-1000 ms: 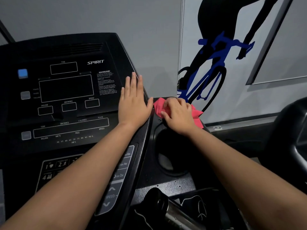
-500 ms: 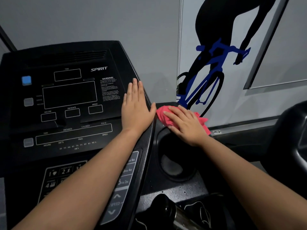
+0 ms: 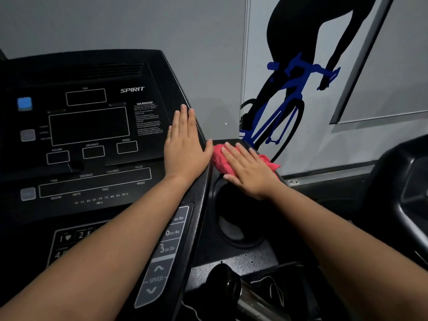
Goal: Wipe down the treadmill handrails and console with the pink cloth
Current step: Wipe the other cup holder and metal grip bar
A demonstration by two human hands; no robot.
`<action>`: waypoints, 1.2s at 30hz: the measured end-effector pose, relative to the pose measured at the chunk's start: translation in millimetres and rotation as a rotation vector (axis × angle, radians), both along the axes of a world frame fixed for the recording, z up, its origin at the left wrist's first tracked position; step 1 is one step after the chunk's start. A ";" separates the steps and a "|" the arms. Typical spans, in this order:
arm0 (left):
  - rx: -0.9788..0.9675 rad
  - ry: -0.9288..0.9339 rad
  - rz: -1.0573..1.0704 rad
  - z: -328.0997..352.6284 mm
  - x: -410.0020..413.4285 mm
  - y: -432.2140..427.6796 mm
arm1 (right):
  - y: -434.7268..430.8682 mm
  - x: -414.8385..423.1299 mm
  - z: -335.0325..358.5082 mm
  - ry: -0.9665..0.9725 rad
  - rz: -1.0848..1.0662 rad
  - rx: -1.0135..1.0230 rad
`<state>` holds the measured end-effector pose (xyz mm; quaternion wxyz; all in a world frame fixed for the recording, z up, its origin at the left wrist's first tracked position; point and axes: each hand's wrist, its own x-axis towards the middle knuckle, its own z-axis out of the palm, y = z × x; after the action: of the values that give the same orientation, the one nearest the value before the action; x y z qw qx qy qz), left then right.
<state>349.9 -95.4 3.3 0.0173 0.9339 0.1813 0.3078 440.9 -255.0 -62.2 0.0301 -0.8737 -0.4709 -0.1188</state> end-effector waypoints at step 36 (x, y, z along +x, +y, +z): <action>-0.020 -0.015 0.008 1.3 -2.0 -1.4 | 7.9 -10.7 -9.7 0.019 -0.026 0.043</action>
<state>347.9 -96.8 4.6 0.0266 0.9306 0.1878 0.3130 430.2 -247.1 -72.0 0.0519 -0.8799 -0.4566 -0.1210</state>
